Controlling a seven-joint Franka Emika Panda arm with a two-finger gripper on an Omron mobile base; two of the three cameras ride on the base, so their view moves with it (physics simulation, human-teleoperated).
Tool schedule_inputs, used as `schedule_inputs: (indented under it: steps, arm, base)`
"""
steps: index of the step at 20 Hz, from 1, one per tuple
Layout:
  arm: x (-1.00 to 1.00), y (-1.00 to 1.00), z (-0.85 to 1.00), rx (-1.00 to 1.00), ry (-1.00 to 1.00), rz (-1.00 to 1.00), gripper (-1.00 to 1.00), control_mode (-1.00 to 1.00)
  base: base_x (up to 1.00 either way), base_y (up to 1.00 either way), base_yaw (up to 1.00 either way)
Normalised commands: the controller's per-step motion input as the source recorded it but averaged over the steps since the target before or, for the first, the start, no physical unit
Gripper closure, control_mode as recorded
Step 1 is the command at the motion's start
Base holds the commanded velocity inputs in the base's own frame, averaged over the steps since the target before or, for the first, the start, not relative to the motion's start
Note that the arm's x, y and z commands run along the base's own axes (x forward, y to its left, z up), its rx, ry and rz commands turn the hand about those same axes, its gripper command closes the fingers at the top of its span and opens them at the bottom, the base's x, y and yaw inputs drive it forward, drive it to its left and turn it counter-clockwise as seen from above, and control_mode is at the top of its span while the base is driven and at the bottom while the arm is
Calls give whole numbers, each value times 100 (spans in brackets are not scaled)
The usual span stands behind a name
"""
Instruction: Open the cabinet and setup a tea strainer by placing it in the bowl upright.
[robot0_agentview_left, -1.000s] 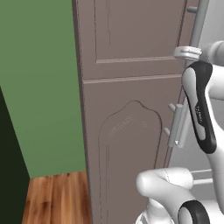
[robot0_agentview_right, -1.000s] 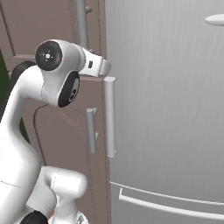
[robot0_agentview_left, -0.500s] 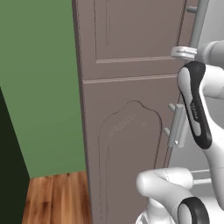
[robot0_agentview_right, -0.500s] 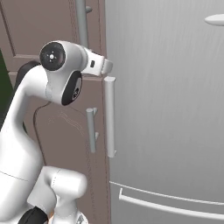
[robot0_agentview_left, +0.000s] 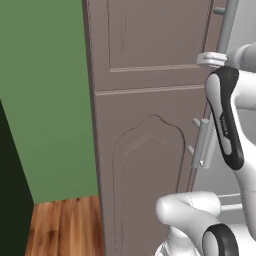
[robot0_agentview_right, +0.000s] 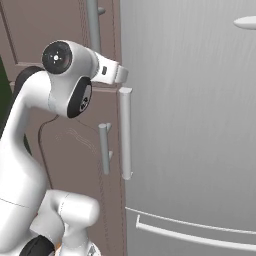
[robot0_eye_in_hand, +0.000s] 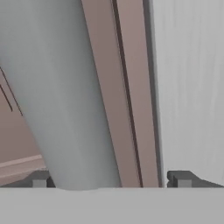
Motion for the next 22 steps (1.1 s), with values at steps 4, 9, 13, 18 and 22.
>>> schedule_inputs:
  steps: [4, 9, 13, 18, 22]
  arm:
    - [5, 0, 0, 0, -5, 0, 100, -100]
    - [5, 0, 0, 0, -3, 0, 100, -100]
    - [3, 0, 0, 0, 0, 0, 100, -100]
    - [12, 0, 0, 0, 2, 0, 100, -100]
    - [-3, 0, 0, 0, 0, 0, 100, -100]
  base:
    - [0, 0, 0]
    - [0, 0, 0]
    - [0, 0, 0]
    - [0, 0, 0]
    - [0, 0, 0]
